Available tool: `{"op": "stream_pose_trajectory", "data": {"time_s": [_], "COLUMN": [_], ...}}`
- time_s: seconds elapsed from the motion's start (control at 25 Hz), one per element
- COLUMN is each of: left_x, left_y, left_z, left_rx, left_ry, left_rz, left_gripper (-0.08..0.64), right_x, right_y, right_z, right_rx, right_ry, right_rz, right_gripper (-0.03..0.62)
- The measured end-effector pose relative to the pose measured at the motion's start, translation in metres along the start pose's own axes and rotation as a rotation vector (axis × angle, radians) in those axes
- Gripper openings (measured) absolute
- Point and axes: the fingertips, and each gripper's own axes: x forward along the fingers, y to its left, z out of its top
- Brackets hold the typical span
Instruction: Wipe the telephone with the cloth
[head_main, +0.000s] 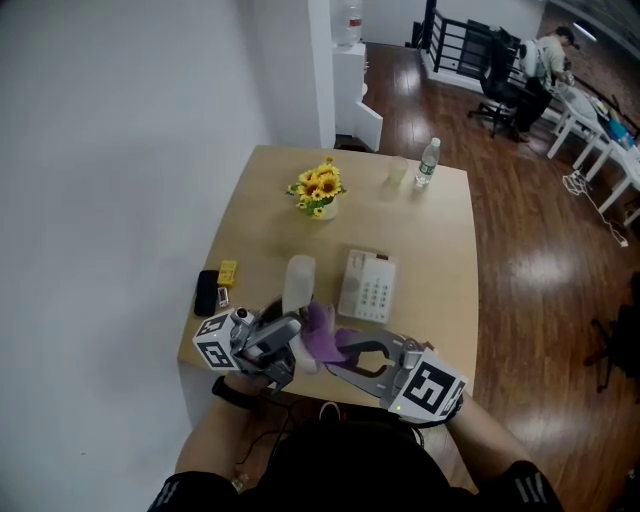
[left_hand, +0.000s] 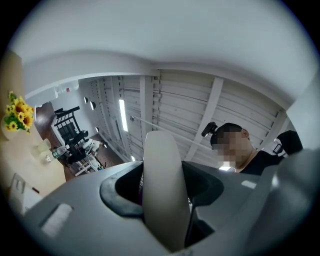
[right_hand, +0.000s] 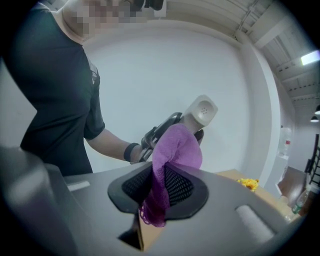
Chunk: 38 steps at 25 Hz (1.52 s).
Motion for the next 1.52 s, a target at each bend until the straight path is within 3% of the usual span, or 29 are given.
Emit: {"op": "stream_pose_trajectory", "data": {"time_s": [0.2, 0.36, 0.6, 1.04, 1.12, 1.24, 1.32, 1.52], "left_x": [-0.004, -0.016, -0.015, -0.018, -0.020, -0.022, -0.027, -0.053], "left_y": [0.000, -0.001, -0.008, 0.003, 0.009, 0.020, 0.032, 0.067], "left_z": [0.005, 0.013, 0.014, 0.022, 0.021, 0.017, 0.012, -0.008], "left_rx": [0.001, -0.006, -0.022, -0.004, -0.006, 0.012, 0.032, 0.066], "left_ry": [-0.029, -0.070, -0.087, -0.096, -0.097, -0.066, -0.027, 0.085], "left_rz": [-0.006, -0.006, -0.038, -0.011, 0.010, 0.073, 0.141, 0.345], "left_gripper": [0.216, 0.216, 0.216, 0.218, 0.216, 0.218, 0.218, 0.218], "right_x": [0.009, 0.015, 0.009, 0.020, 0.018, 0.011, 0.009, 0.006], "right_y": [0.012, 0.032, 0.001, 0.022, 0.022, 0.000, -0.026, -0.104], "right_z": [-0.002, -0.014, 0.001, -0.017, -0.021, -0.030, -0.050, -0.120], "right_rx": [0.035, 0.045, 0.086, 0.085, 0.081, 0.170, 0.221, 0.244], "right_ry": [-0.022, 0.001, -0.072, -0.029, -0.036, -0.079, -0.050, 0.069], "right_rz": [0.022, 0.087, 0.027, 0.158, 0.168, 0.116, 0.054, -0.096], "right_gripper": [0.071, 0.071, 0.071, 0.071, 0.071, 0.071, 0.071, 0.071]}}
